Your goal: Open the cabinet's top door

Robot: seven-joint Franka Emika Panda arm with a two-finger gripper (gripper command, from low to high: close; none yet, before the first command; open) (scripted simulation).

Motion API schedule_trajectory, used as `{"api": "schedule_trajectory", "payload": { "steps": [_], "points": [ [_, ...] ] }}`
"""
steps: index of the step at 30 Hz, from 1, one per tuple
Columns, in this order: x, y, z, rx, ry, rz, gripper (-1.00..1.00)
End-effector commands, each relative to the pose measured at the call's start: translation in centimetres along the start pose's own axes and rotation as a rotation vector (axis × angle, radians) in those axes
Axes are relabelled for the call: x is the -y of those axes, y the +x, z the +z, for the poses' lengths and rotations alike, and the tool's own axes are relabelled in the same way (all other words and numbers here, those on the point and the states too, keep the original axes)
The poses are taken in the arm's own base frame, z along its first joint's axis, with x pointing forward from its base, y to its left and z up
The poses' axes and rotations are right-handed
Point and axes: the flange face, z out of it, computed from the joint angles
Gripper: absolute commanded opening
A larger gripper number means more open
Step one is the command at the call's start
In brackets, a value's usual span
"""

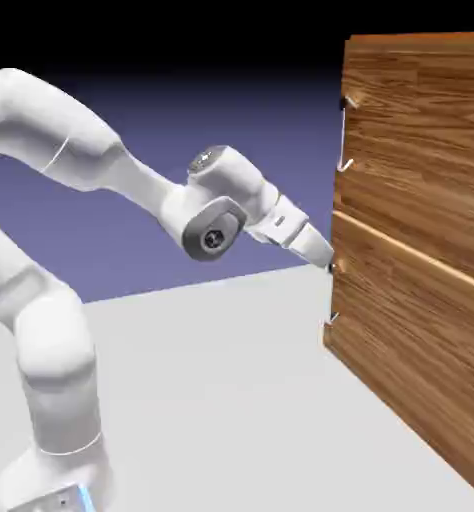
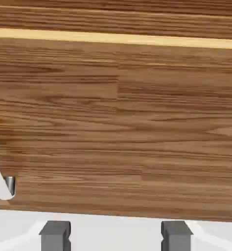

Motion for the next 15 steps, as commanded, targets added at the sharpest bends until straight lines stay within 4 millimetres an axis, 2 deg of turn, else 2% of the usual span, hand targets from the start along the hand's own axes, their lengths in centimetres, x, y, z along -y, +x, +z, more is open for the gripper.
{"api": "schedule_trajectory", "payload": {
  "steps": [1, 8, 15],
  "points": [
    [0.5, 0.7, -0.6, -0.017, 0.014, 0.062, 0.00],
    [3.8, 4.2, -4.6, -0.109, 0.139, 0.484, 0.00],
    [6.9, 6.0, -8.4, -0.143, 0.296, 0.882, 0.00]
  ]
}}
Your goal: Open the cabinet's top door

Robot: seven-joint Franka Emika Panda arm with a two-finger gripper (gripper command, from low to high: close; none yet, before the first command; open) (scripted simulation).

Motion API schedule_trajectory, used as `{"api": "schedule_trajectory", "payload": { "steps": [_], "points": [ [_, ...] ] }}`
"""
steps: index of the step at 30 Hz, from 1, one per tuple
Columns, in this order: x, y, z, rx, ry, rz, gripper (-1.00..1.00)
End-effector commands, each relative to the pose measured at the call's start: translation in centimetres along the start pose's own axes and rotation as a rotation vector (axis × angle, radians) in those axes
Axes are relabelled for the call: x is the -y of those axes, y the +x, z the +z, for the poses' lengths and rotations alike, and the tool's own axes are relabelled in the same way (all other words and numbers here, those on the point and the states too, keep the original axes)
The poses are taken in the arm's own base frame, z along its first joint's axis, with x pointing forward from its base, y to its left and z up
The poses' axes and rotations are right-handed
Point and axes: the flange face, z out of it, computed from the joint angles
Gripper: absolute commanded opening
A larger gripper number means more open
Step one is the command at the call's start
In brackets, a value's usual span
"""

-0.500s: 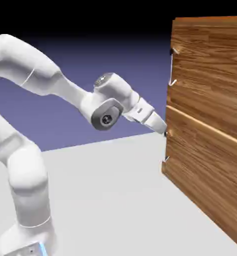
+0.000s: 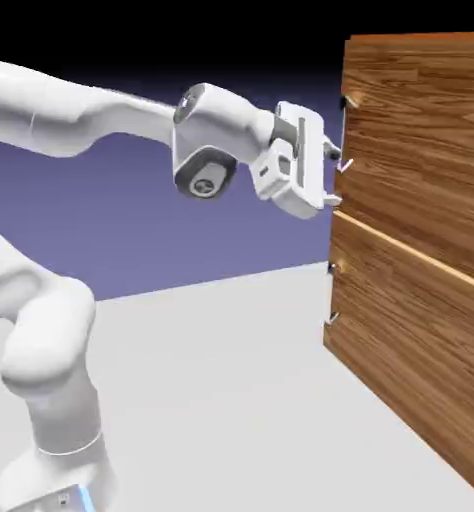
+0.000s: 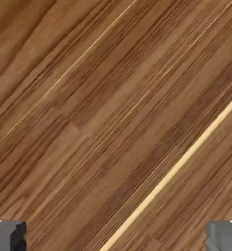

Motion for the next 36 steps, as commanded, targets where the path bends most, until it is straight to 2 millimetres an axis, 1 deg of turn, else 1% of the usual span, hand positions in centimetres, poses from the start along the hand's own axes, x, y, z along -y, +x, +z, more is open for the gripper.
{"api": "schedule_trajectory", "payload": {
  "steps": [1, 5, 10, 15, 19, 23, 27, 31, 36],
  "points": [
    [0.5, -0.3, -0.3, 0.001, 0.019, 0.056, 0.00],
    [2.2, -1.6, -1.5, 0.018, 0.092, 0.278, 0.00],
    [3.6, -3.6, -2.6, 0.063, 0.169, 0.548, 0.00],
    [4.2, -6.1, -3.0, 0.128, 0.224, 0.811, 0.00],
    [4.2, -8.2, -2.7, 0.190, 0.249, 1.017, 0.00],
    [3.7, -10.5, -1.9, 0.256, 0.257, 1.221, 0.00],
    [2.7, -12.8, -0.5, 0.322, 0.246, 1.424, 0.00],
    [1.3, -15.1, 1.5, 0.383, 0.219, 1.628, 0.00],
    [-1.1, -17.7, 4.6, 0.447, 0.163, 1.888, 0.00]
  ]
}}
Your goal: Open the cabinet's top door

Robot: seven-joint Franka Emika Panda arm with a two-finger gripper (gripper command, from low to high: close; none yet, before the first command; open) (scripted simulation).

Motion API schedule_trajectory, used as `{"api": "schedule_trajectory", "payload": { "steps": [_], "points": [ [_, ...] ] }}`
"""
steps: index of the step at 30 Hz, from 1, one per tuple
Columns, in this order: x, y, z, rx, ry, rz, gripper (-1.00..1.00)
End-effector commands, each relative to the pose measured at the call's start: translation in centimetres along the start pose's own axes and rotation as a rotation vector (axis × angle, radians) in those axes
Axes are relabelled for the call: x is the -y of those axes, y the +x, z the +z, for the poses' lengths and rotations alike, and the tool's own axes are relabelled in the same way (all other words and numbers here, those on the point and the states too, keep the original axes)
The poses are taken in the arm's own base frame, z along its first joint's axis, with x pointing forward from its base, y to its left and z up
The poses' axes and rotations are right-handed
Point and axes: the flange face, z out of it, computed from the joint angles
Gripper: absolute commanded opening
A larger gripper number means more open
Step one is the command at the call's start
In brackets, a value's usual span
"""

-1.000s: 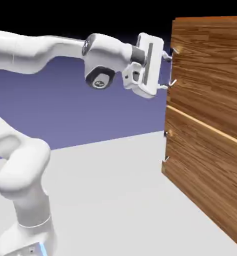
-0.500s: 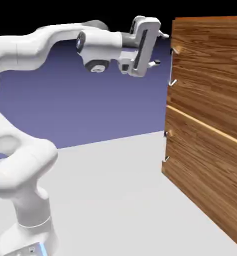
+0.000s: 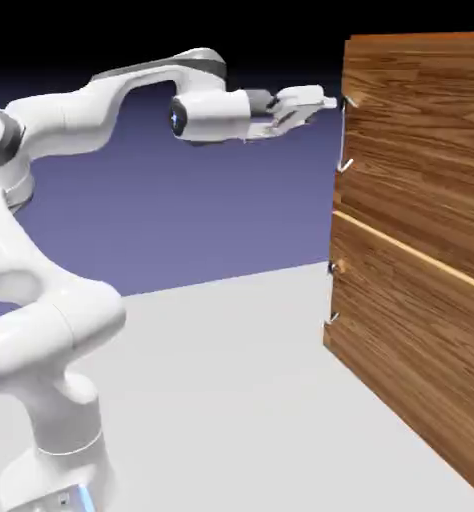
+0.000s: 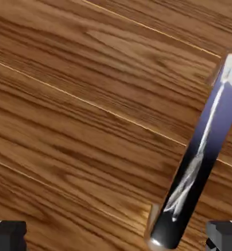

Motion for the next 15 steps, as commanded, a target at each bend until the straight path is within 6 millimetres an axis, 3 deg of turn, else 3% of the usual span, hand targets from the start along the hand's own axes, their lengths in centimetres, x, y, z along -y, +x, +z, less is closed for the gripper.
{"api": "schedule_trajectory", "payload": {
  "steps": [1, 5, 6, 11, 12, 13, 15],
  "points": [
    [-0.1, 0.9, 0.5, -0.001, -0.003, 0.055, 0.00],
    [-0.3, 4.3, 2.4, -0.009, -0.009, 0.255, 0.00],
    [-0.3, 4.3, 2.4, -0.009, -0.009, 0.255, 0.00],
    [-0.4, 4.4, 7.3, -0.009, -0.009, 0.255, 0.00],
    [-0.4, 4.4, 7.4, -0.009, -0.009, 0.255, 0.00],
    [-0.4, 4.4, 7.4, -0.009, -0.009, 0.255, -1.00],
    [-0.2, 4.3, 6.6, -0.018, -0.020, 0.255, -1.00]
  ]
}}
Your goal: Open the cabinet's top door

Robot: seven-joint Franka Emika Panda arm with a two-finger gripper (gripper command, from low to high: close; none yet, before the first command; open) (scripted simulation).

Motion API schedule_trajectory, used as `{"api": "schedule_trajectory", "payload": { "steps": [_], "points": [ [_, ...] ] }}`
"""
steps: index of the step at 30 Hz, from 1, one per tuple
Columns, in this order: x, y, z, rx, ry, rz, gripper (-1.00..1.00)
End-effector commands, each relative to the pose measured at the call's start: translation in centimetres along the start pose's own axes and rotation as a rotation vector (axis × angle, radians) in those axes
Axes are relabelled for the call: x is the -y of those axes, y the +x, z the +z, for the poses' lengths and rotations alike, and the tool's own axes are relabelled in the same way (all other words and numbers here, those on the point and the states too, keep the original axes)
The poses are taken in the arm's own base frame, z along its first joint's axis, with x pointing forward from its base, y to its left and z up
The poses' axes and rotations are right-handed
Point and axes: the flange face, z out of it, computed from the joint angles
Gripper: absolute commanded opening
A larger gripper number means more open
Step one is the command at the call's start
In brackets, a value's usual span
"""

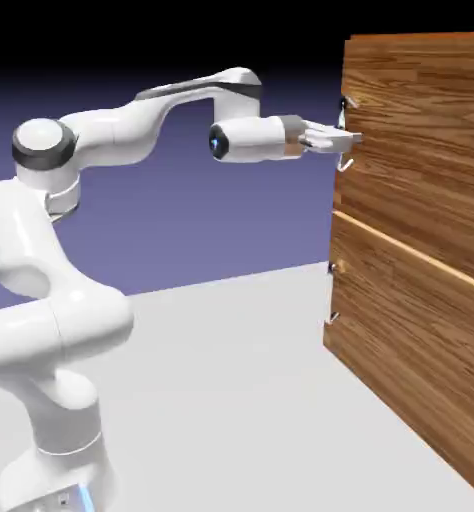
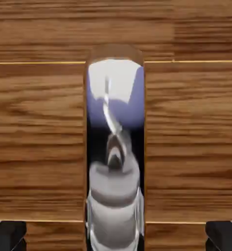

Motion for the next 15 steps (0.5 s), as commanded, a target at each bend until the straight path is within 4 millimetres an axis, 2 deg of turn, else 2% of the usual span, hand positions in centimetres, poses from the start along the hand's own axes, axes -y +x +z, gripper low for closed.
{"api": "schedule_trajectory", "payload": {
  "steps": [1, 15],
  "points": [
    [0.2, -0.2, -0.8, -0.011, -0.011, 0.000, -1.00],
    [3.8, -3.8, -12.2, -0.184, -0.184, 0.000, -1.00]
  ]
}}
